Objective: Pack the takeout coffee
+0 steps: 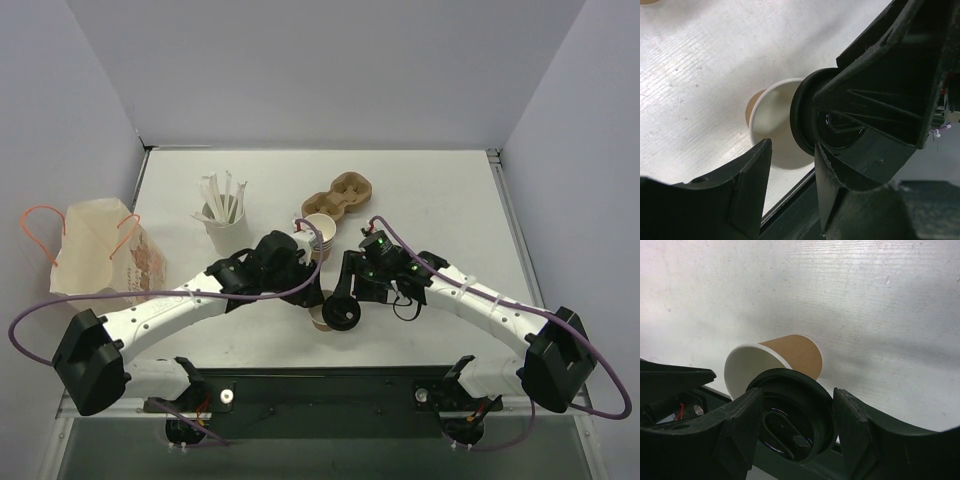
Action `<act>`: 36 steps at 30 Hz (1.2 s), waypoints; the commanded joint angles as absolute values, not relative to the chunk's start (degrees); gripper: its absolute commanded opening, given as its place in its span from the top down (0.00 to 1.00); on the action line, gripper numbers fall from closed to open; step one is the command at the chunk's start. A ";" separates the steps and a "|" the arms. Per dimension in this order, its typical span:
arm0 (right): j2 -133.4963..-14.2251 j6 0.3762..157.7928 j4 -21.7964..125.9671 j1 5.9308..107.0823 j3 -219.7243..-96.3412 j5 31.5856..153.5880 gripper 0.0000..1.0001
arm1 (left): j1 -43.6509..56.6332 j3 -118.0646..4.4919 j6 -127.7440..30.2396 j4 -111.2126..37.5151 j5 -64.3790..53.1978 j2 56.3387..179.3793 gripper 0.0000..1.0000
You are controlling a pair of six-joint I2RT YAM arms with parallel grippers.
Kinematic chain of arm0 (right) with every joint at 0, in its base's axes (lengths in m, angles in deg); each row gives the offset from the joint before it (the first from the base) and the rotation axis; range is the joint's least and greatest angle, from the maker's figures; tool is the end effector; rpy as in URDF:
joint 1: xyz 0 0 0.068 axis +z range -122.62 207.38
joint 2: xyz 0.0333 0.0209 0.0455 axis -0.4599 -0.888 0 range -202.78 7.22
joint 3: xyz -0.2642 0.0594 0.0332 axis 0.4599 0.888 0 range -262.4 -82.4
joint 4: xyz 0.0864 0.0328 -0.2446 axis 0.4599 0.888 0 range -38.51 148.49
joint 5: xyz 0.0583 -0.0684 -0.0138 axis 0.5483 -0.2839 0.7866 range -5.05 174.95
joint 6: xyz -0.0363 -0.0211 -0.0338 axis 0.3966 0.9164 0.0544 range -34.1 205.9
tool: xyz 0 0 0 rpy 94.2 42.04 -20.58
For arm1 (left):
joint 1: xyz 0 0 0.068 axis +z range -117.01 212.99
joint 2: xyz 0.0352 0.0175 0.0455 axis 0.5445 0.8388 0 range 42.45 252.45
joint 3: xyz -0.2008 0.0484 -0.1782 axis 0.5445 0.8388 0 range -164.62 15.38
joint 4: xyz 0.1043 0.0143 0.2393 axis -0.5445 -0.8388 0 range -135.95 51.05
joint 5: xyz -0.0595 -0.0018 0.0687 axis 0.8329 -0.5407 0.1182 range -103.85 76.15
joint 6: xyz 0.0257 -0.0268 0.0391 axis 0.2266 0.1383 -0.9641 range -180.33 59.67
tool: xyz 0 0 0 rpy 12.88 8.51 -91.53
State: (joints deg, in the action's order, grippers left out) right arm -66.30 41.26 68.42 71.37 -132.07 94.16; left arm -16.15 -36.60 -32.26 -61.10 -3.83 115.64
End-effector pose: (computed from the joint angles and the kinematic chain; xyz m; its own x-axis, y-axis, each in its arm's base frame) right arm 0.1946 0.1959 0.2513 -0.8774 0.1170 -0.4652 -0.2197 0.7641 0.6065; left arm 0.1739 -0.2105 0.2586 -0.7856 0.2000 -0.5855 0.5189 0.7283 -0.4476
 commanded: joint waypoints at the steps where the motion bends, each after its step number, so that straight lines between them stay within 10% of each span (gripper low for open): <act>1: -65.03 40.90 68.54 71.85 -132.41 92.42 0.43 | -17.11 -36.91 -32.73 -56.80 -1.02 116.54 0.51; 36: -64.85 40.37 68.54 72.29 -132.85 91.54 0.46 | -21.33 -40.69 -34.67 -60.13 -9.37 121.82 0.51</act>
